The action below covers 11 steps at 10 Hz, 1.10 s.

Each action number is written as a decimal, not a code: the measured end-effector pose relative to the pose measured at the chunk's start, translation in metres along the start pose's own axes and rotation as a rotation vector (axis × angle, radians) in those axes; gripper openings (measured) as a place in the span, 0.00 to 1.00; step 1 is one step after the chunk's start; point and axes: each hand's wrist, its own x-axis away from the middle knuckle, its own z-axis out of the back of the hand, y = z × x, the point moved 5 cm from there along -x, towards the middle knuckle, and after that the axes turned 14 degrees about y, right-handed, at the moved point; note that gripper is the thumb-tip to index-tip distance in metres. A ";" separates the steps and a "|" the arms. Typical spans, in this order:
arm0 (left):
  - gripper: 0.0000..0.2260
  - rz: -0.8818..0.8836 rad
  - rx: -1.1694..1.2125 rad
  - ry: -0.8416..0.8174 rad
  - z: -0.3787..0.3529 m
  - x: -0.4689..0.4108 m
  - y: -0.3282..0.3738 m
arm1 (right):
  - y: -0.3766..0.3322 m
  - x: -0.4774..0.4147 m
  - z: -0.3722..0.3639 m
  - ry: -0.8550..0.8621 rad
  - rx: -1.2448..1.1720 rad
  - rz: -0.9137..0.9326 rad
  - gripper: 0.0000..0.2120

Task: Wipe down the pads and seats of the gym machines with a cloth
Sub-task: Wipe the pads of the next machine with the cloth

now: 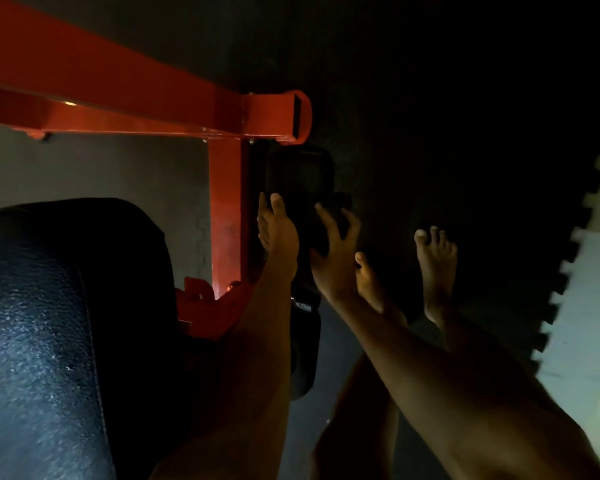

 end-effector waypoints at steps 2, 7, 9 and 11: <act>0.35 -0.076 -0.020 0.012 0.001 0.012 0.009 | -0.006 -0.087 -0.022 0.125 0.012 0.067 0.28; 0.47 0.046 0.123 -0.043 0.003 -0.011 -0.015 | -0.023 -0.048 -0.024 0.128 0.065 0.030 0.30; 0.34 -0.060 0.115 0.058 0.004 0.036 0.011 | -0.034 -0.098 -0.027 0.148 0.111 0.039 0.29; 0.30 0.025 0.218 0.056 0.005 0.015 0.003 | -0.016 -0.007 -0.011 -0.030 0.188 0.147 0.30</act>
